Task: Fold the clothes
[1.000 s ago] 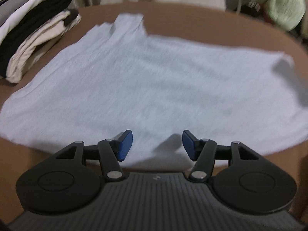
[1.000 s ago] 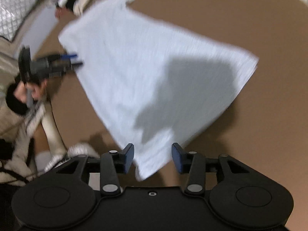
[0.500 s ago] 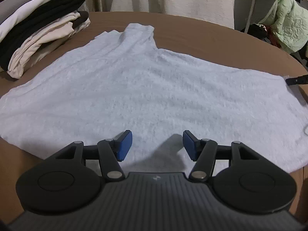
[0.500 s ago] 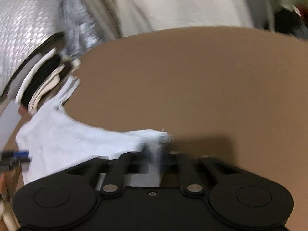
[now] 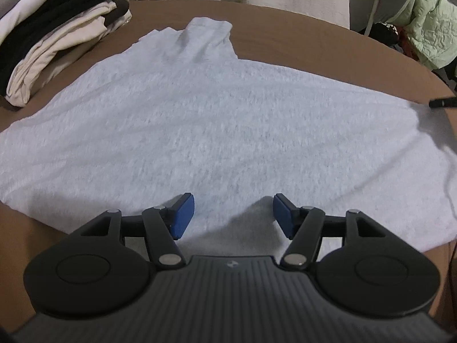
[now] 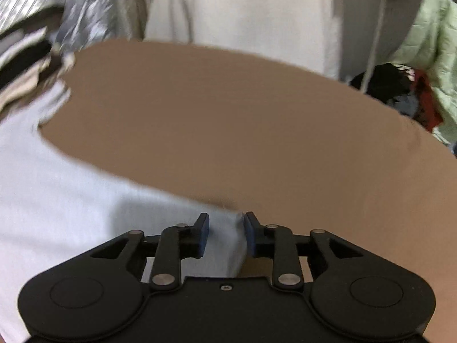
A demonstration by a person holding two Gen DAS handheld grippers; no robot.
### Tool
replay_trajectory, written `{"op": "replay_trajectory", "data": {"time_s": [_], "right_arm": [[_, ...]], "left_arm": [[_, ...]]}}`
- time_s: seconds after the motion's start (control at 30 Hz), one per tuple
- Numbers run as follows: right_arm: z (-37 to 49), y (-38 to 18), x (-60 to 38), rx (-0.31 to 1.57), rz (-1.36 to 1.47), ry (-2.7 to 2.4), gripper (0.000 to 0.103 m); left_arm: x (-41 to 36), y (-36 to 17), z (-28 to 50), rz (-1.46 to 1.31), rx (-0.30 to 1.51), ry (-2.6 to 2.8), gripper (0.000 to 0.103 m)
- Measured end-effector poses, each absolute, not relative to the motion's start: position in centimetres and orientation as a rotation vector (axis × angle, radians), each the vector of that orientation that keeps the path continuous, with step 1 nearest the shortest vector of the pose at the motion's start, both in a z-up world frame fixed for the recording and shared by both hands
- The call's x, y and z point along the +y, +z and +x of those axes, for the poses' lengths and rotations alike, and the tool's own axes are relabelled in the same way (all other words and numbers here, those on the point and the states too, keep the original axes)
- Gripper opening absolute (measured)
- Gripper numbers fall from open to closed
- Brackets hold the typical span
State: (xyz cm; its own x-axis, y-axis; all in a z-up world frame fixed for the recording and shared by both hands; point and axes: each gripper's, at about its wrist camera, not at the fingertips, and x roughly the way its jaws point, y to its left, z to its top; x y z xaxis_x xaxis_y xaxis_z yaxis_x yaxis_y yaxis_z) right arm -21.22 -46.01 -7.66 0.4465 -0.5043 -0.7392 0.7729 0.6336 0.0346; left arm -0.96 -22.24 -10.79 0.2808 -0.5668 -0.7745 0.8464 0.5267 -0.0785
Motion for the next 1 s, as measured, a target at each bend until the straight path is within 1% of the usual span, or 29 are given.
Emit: {"op": "replay_trajectory", "data": {"time_s": [0.07,0.13,0.23,0.3,0.37,0.4,0.53,0.7,0.77,0.8,0.83,0.87,0.9,0.93,1.0], "right_arm": [[-18.6,-7.1,-45.9,0.746,0.442,-0.778,0.04],[-15.1,-7.0,-45.7,0.738,0.496,-0.7,0.054],[-9.9,-6.9,-45.3,0.726,0.577,-0.581,0.062],[-6.4,-6.8,-45.1,0.716,0.629,-0.502,0.065],[-2.9,-6.7,-44.9,0.706,0.68,-0.422,0.067],[-1.2,-6.6,-44.8,0.7,0.706,-0.381,0.067],[5.8,-6.8,-44.6,0.678,0.803,-0.233,0.068],[14.0,-12.0,-47.4,0.69,0.899,-0.272,0.069],[16.2,-13.3,-48.3,0.67,0.921,-0.292,0.074],[16.7,-13.4,-48.6,0.631,0.93,-0.284,0.085],[17.4,-13.5,-48.9,0.593,0.939,-0.277,0.089],[18.1,-13.4,-49.1,0.571,0.929,-0.272,0.086],[19.1,-13.2,-48.9,0.583,0.88,-0.27,0.048],[20.1,-12.9,-48.7,0.595,0.831,-0.268,0.013],[21.8,-12.2,-48.0,0.609,0.719,-0.266,0.012]], "left_arm": [[-22.2,-10.4,0.3,0.384,0.862,-0.974,0.062],[-23.2,-10.3,2.0,0.429,0.885,-0.913,0.064],[-24.6,-10.6,5.0,0.532,0.845,-0.854,0.064],[-25.4,-10.5,7.3,0.571,0.803,-0.843,0.064],[-26.1,-10.5,9.8,0.582,0.801,-0.841,0.067],[-26.5,-10.6,11.7,0.567,0.815,-0.824,0.072],[-26.4,-11.6,18.0,0.405,0.878,-0.757,0.072],[-27.0,-12.1,20.6,0.368,0.844,-0.767,0.07],[-27.1,-12.1,21.1,0.355,0.846,-0.773,0.07],[-27.2,-12.0,21.3,0.355,0.84,-0.784,0.07],[-27.4,-12.0,21.4,0.355,0.834,-0.795,0.07],[-27.3,-12.0,21.7,0.351,0.836,-0.806,0.07],[-27.3,-12.0,21.9,0.339,0.839,-0.818,0.07],[-27.2,-12.0,22.3,0.321,0.844,-0.822,0.069],[-27.0,-12.0,22.8,0.287,0.856,-0.822,0.068]]}}
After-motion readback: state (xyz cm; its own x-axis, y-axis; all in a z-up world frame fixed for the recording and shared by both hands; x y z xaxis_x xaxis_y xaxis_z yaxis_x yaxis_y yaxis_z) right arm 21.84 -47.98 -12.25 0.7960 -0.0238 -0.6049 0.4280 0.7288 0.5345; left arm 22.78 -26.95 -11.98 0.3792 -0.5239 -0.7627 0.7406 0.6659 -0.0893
